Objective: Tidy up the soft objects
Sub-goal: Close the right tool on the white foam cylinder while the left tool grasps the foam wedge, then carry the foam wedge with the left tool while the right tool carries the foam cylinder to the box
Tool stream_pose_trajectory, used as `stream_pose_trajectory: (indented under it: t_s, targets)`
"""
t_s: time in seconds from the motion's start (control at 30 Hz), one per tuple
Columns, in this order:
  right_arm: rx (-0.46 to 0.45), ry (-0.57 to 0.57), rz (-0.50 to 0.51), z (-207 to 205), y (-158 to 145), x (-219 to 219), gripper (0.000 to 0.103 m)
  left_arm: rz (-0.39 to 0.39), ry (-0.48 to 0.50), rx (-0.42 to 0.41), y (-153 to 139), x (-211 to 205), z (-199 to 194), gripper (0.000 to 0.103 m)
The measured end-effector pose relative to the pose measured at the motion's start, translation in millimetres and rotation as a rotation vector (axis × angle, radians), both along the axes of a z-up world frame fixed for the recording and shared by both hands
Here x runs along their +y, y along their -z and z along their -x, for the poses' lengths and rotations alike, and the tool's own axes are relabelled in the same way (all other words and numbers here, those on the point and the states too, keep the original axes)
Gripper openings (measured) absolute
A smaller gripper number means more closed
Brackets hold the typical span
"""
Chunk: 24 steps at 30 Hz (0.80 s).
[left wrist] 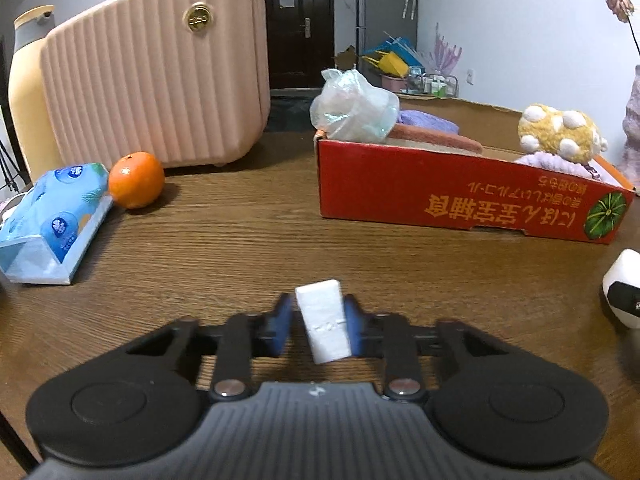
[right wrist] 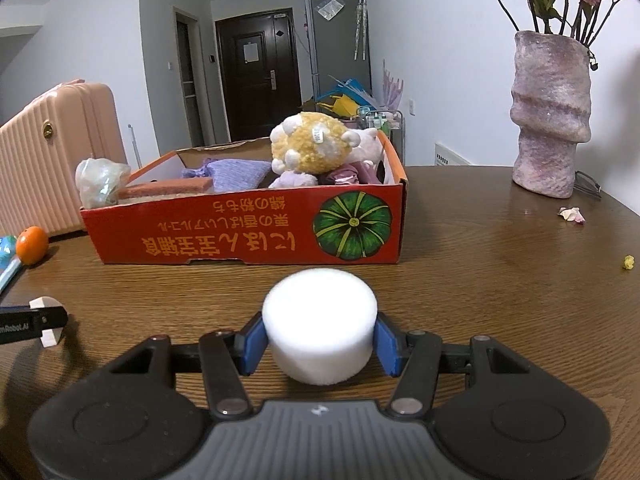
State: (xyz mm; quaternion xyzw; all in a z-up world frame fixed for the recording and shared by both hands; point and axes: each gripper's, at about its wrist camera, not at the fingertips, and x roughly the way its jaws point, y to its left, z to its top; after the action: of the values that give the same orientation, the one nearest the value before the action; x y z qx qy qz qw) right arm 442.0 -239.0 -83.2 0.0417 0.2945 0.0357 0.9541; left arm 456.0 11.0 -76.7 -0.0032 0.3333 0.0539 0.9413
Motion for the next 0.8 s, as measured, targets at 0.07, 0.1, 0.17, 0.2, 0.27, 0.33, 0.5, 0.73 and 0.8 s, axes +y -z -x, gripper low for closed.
stream_pose_trajectory:
  t_s: [0.07, 0.1, 0.17, 0.2, 0.27, 0.33, 0.5, 0.73, 0.8]
  targets:
    - [0.000, -0.001, 0.000, 0, 0, 0, 0.055, -0.009, 0.004, -0.005, 0, -2, 1, 0.020]
    - [0.000, -0.003, 0.000, 0, 0, 0, 0.055, -0.015, 0.006, -0.009, 0, -3, 2, 0.020]
    - [-0.003, -0.004, 0.001, 1, 0, 1, 0.055, -0.022, 0.010, -0.016, -1, -4, 2, 0.020]
    - [-0.005, -0.006, 0.002, 1, 0, 1, 0.055, -0.027, 0.011, -0.020, -1, -5, 3, 0.020]
    - [-0.009, -0.008, 0.002, 1, -1, 1, 0.055, -0.037, 0.009, -0.032, -2, -6, 4, 0.020]
    - [-0.015, -0.010, 0.001, 2, -2, 1, 0.055, -0.036, 0.007, -0.049, -5, -7, 6, 0.020]
    - [-0.044, -0.020, -0.006, 6, -5, 2, 0.055, -0.019, 0.012, -0.095, -13, -8, 12, 0.020]
    - [-0.098, -0.050, -0.030, 12, -11, 6, 0.055, -0.012, 0.003, -0.151, -23, -11, 18, 0.020]
    - [-0.123, -0.056, -0.034, 14, -13, 7, 0.055, -0.012, 0.003, -0.167, -26, -13, 18, 0.020]
